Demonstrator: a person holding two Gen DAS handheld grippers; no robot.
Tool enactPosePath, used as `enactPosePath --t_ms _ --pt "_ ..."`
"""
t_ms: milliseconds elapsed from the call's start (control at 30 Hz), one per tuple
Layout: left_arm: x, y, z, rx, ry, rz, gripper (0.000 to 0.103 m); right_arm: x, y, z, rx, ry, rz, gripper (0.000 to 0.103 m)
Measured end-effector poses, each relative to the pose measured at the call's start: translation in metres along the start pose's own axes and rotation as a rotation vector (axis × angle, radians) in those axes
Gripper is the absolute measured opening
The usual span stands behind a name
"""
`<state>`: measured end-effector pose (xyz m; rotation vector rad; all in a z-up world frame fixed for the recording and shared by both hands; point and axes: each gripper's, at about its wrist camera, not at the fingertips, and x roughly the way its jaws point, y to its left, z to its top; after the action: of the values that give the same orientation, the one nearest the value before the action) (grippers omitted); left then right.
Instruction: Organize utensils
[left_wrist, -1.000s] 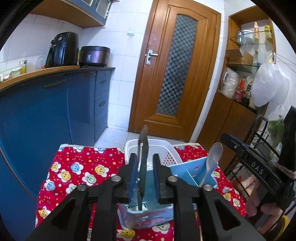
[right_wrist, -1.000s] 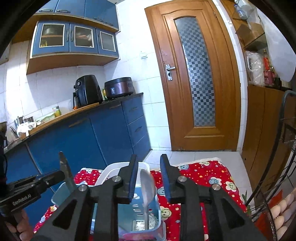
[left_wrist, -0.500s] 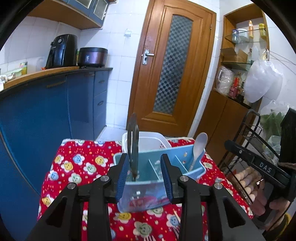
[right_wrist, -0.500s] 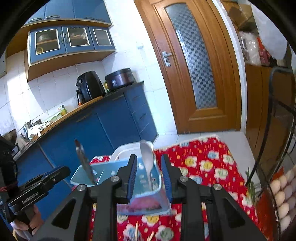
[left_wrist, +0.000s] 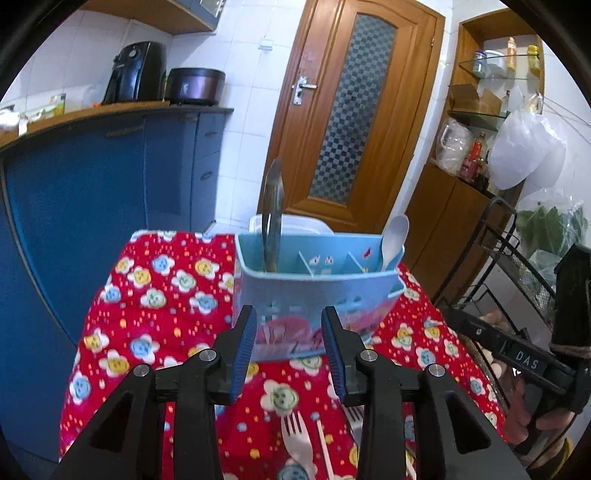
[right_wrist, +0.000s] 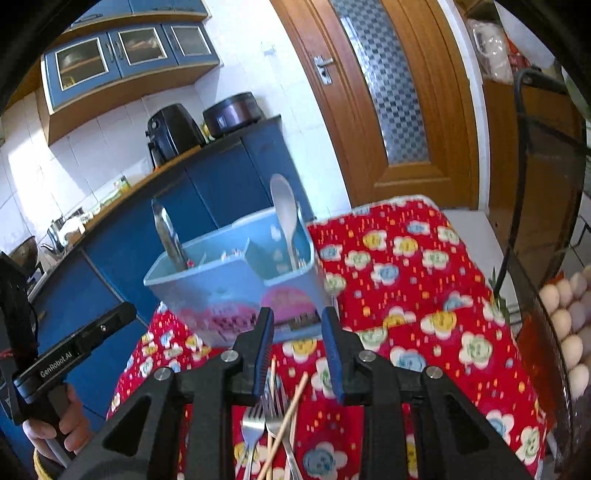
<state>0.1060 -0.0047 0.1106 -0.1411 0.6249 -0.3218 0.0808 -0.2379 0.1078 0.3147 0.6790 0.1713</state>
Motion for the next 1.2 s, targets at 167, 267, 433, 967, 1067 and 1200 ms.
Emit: enactPosePath --t_ms 167,267,433,967,1067,1200 --pt "0.001 0.002 -0.014 -0.017 0.034 0.006 0.037 0.003 -0.005 -0.014 0.021 0.037 -0.004 0.029" --pt "0.003 0.003 -0.022 -0.023 0.057 0.009 0.037 0.005 -0.008 -0.021 0.036 0.059 -0.003 0.029" --pt "0.009 0.006 -0.037 -0.042 0.105 0.001 0.037 0.008 -0.01 -0.033 0.055 0.095 0.002 0.029" --pt "0.039 0.008 -0.081 -0.062 0.269 -0.006 0.037 0.014 -0.023 -0.059 0.104 0.157 -0.001 0.029" --pt "0.045 0.008 -0.086 -0.055 0.293 0.004 0.037 0.014 -0.024 -0.059 0.107 0.159 0.0 0.029" --pt "0.056 0.007 -0.091 -0.045 0.328 0.01 0.037 0.014 -0.027 -0.061 0.114 0.162 0.002 0.029"
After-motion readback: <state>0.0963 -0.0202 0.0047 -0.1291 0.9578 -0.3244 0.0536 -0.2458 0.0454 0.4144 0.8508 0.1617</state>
